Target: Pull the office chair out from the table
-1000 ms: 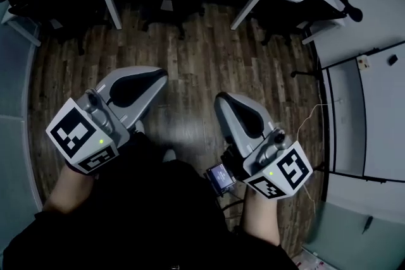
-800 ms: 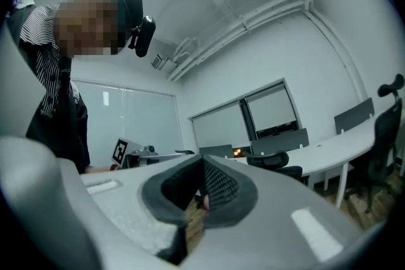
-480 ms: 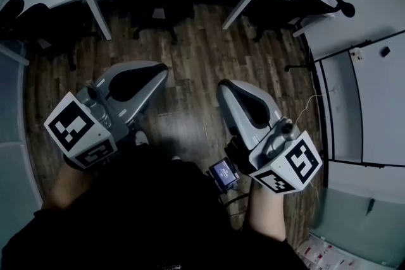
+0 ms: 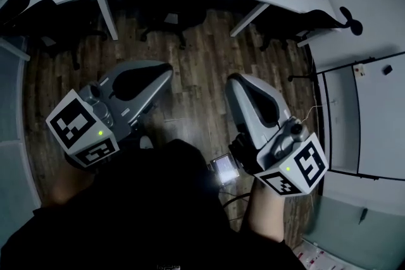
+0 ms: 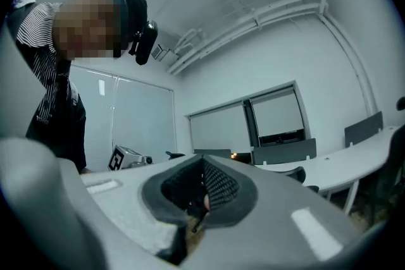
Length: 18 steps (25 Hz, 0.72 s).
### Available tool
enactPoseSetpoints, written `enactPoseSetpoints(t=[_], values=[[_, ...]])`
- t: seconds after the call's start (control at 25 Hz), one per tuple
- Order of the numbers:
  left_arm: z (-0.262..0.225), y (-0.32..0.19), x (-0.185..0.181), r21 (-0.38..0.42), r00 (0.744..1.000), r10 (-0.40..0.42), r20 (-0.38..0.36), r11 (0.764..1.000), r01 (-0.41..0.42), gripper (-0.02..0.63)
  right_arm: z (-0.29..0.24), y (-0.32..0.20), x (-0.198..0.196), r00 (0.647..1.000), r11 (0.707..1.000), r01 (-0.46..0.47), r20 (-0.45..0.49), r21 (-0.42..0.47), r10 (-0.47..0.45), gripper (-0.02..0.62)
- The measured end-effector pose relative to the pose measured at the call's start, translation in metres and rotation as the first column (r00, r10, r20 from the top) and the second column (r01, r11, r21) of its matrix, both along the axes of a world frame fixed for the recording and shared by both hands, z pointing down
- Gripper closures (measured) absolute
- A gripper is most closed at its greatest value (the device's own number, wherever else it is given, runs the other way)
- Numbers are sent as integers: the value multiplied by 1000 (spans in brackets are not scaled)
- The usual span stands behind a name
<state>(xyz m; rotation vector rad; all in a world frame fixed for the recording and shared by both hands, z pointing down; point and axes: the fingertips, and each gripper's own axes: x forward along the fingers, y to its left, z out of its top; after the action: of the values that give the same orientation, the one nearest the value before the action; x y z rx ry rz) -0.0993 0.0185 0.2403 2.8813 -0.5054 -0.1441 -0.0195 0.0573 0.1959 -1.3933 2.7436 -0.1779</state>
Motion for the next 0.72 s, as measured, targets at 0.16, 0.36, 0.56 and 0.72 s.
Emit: enactPoseSetpoints(t=[0.16,0.36,0.56,0.72], values=[[0,-17,-17,12,1000,-23,-6,1000,23,604,5,-24,-14,1000,1000,18,-7,-22,-19,594],[7,-35,-18,5,999,-38,-3,999,38,604,11,-47,-21,999,998,46,-14,-41,-47,594],[2,-59,-2,17,999,-32,-16,999,33,604,15,-83,-8,997,996,79,-8,-40,-79,594],[2,-82,21,56,999,-4,34,998,2,604,13,-119,5,994,993,111,-3,-32,-111,594]])
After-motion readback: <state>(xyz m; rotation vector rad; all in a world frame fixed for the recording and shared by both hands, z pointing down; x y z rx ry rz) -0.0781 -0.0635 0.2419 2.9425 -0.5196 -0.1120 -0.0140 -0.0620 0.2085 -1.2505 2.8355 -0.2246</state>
